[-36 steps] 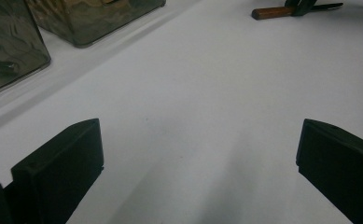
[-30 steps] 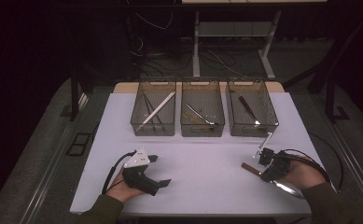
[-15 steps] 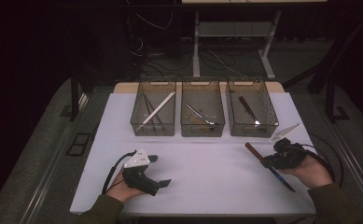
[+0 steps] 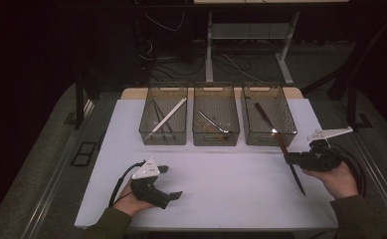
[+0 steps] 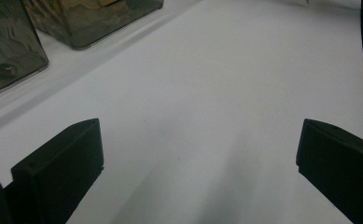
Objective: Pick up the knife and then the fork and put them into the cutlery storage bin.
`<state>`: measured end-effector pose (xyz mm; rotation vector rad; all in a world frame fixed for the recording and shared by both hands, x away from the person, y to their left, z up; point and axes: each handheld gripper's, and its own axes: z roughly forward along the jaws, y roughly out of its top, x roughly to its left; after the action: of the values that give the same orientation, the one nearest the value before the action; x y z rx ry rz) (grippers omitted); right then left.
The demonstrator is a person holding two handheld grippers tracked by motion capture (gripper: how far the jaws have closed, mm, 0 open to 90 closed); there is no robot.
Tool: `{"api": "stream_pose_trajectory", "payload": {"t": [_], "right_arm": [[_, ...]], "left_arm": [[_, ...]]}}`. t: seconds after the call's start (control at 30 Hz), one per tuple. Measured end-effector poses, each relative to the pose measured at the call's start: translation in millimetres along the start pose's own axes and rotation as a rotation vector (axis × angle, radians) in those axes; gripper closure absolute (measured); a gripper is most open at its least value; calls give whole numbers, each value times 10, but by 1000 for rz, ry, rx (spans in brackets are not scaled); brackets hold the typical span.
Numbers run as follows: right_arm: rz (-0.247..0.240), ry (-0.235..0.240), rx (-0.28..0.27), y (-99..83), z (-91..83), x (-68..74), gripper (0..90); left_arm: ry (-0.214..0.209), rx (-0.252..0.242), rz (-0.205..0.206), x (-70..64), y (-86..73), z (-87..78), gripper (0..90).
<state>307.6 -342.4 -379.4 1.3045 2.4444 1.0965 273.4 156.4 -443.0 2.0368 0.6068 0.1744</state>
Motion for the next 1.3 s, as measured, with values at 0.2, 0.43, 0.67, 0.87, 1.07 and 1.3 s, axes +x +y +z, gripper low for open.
{"api": "stream_pose_trajectory", "payload": {"t": [0.2, 0.43, 0.67, 0.87, 1.07, 1.3], "right_arm": [[42, -43, -116, 20, -89, -81, 769], [60, -58, -172, 78, -100, -117, 769], [71, -74, -236, 192, -110, -169, 769], [66, -105, -290, 323, -111, -181, 769], [72, -122, -330, 457, -116, -206, 769], [95, -148, -395, 696, -120, -271, 769]], "left_arm": [[1, 1, 0, 2, -1, 1, 0], [1, 2, -1, 4, -2, 2, 0], [3, 9, -1, 7, -2, 5, 0], [4, 4, -1, 6, -3, 4, 0], [4, 2, 3, 8, -1, 2, 0], [3, 0, -1, 5, -2, -1, 0]]}}
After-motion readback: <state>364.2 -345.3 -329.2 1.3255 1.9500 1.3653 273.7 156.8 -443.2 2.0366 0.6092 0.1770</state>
